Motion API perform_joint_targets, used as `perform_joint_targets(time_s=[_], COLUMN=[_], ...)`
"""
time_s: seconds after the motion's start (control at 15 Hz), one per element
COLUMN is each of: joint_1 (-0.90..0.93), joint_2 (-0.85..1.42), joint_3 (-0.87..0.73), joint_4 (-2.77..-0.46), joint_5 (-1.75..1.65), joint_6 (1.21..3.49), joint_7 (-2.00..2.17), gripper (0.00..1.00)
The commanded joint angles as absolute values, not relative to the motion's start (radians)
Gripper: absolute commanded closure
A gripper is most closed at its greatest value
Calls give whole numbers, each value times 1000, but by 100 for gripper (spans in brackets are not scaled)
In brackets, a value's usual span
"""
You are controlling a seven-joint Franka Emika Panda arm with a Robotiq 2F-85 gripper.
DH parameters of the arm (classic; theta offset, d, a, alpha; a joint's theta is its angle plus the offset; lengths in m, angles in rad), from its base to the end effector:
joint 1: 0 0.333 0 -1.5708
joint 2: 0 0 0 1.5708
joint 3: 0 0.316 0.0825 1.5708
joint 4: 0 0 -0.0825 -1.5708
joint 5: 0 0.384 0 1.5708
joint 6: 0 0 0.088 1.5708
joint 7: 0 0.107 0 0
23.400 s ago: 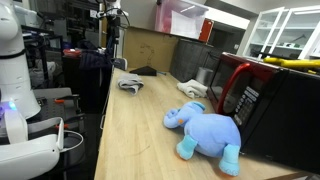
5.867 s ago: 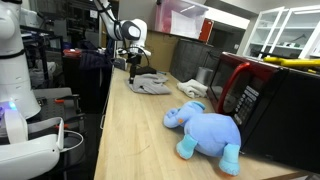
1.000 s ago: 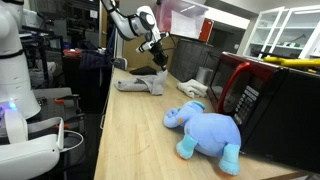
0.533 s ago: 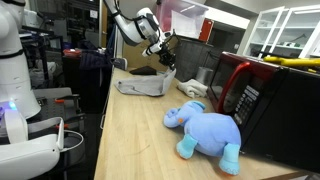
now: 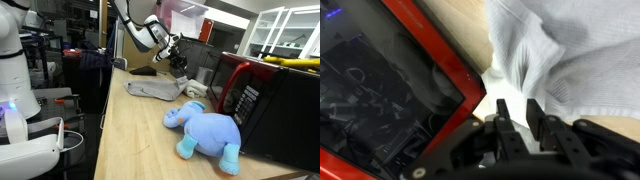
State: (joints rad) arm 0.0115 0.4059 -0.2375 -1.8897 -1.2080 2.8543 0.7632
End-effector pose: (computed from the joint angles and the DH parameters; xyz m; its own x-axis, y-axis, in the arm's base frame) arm 0.6474 -0.0846 0.3297 0.8163 0.2891 0.5000 -0.0332 -0.8408 0.5404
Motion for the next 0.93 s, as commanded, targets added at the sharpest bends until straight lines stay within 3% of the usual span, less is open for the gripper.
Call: perform_joint_targets(time_s=[0.0,0.33,0.53,0.6,0.73,0.87], joint_1=[26,-57,-29,-11,20,33], joint_2=[397,313,272,262,241,231], joint_3=[-239,-79,-58,-63,-71,-69], joint_4=[-1872,-1998,-2047,-2056,-2065,-2061], joint_5=[-1200,-807,-558,-512,-447,-403], joint_6=[2844,2704,2553,2498,2370,2242], joint_7=[841,552,359,341,329,339], gripper=[42,5,0,24,27,43])
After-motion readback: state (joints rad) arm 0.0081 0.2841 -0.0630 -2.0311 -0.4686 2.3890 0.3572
